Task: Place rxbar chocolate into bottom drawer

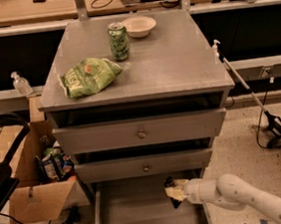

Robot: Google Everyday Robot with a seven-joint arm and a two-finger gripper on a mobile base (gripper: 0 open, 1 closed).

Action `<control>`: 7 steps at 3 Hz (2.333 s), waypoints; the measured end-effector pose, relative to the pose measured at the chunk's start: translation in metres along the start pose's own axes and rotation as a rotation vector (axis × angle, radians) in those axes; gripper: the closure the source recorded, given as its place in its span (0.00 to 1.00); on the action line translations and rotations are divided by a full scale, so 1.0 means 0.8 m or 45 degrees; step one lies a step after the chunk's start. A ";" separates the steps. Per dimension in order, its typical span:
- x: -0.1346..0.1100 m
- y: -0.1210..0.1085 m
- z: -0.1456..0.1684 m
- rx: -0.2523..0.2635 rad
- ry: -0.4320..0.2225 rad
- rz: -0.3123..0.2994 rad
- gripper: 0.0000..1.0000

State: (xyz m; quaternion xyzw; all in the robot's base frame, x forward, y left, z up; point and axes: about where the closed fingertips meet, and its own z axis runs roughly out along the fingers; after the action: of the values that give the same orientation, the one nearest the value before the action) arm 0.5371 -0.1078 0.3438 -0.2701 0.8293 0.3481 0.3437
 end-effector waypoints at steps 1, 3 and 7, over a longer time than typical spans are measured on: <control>0.041 0.009 0.066 -0.043 0.037 -0.081 1.00; 0.105 0.034 0.193 -0.144 0.156 -0.254 1.00; 0.107 0.046 0.203 -0.170 0.161 -0.255 0.11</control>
Offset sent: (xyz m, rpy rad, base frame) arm -0.0078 0.1273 -0.1528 -0.0867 -0.0862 0.2689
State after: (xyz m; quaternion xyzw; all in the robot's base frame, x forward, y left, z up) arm 0.5208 0.0208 0.2091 -0.3952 0.7932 0.3488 0.3050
